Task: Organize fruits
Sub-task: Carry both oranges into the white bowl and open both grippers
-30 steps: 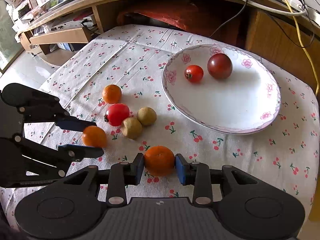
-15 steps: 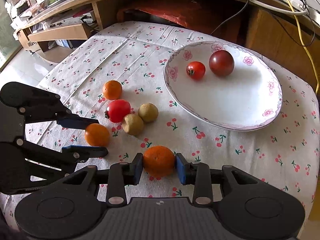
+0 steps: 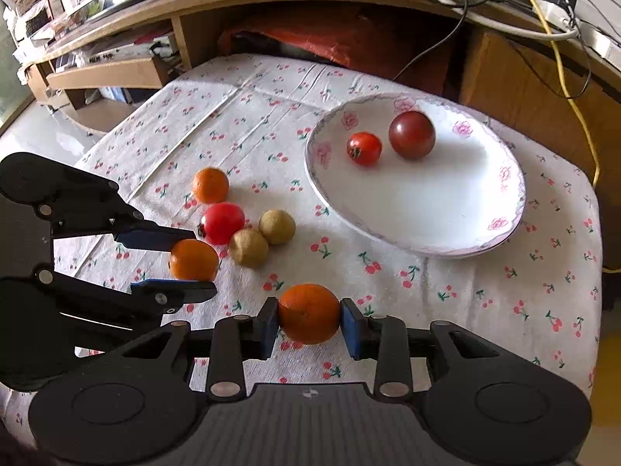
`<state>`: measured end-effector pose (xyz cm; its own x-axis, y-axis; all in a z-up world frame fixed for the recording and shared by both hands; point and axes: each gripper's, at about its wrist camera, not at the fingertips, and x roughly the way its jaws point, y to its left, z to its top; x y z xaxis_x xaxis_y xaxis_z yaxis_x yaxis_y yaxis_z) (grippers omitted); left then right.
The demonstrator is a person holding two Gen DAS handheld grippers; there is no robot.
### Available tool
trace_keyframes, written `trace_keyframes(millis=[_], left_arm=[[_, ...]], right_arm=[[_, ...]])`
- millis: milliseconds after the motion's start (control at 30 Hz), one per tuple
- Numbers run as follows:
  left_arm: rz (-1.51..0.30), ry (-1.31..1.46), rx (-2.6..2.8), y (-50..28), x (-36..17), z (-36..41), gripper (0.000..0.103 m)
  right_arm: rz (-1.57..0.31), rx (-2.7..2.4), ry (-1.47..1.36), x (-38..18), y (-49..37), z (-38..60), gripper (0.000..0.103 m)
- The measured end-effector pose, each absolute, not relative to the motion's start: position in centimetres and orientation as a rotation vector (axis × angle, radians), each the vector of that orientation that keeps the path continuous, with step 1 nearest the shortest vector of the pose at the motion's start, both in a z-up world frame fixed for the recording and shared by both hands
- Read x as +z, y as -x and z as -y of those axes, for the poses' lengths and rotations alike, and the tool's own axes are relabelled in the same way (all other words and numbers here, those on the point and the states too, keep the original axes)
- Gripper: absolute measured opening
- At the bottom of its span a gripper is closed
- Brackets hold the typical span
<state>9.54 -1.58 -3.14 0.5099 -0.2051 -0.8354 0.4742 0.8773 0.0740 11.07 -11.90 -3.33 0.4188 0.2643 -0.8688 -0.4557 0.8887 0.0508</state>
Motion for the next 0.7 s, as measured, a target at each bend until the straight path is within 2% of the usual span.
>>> trace_keyframes(millis=[700], left_arm=[[-0.857,-0.323,-0.410,-12.9,0.1,5.0,0.039]], right_arm=[[-0.926,0.370,0.122,0.1,-13.3,14.1,0.029]])
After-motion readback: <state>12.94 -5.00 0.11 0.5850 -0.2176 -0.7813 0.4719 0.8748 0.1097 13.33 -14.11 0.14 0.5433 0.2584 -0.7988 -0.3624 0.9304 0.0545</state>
